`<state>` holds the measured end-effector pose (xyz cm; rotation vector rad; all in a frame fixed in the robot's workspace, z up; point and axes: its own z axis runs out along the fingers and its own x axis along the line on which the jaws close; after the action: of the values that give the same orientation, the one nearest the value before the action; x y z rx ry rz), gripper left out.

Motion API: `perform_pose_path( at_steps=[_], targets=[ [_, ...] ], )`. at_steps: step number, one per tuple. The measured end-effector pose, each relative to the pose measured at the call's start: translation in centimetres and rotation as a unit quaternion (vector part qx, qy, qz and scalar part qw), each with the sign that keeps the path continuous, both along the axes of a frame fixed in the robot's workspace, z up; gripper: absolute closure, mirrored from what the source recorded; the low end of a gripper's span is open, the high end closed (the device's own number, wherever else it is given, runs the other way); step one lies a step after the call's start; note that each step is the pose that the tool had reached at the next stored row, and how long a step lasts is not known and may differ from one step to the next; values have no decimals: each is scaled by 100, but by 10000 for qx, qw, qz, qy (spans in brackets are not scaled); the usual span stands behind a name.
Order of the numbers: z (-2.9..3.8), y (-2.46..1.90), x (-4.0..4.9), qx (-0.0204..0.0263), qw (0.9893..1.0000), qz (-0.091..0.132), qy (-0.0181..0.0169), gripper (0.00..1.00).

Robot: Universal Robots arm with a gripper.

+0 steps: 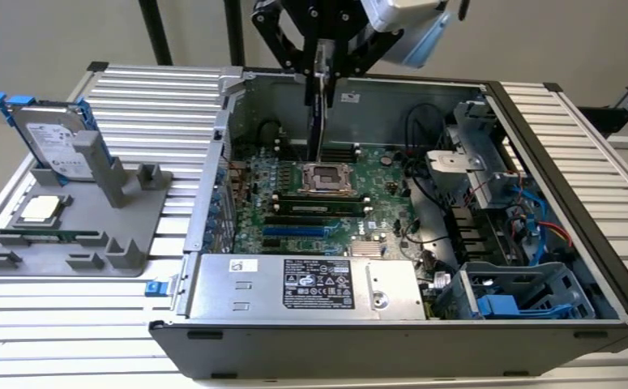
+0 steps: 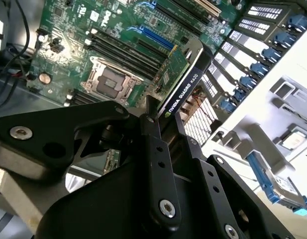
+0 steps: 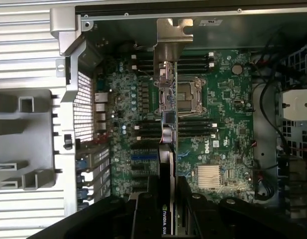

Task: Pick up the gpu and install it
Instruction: 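Pick up the gpu and move the gpu toward the slot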

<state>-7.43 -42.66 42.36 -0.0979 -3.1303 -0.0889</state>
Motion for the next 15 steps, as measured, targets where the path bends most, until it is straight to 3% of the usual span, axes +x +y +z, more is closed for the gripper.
perform_pose_path(
  at_steps=[15],
  targets=[
    [0, 0, 281, 0, 10000, 0, 5, 100]
  ],
)
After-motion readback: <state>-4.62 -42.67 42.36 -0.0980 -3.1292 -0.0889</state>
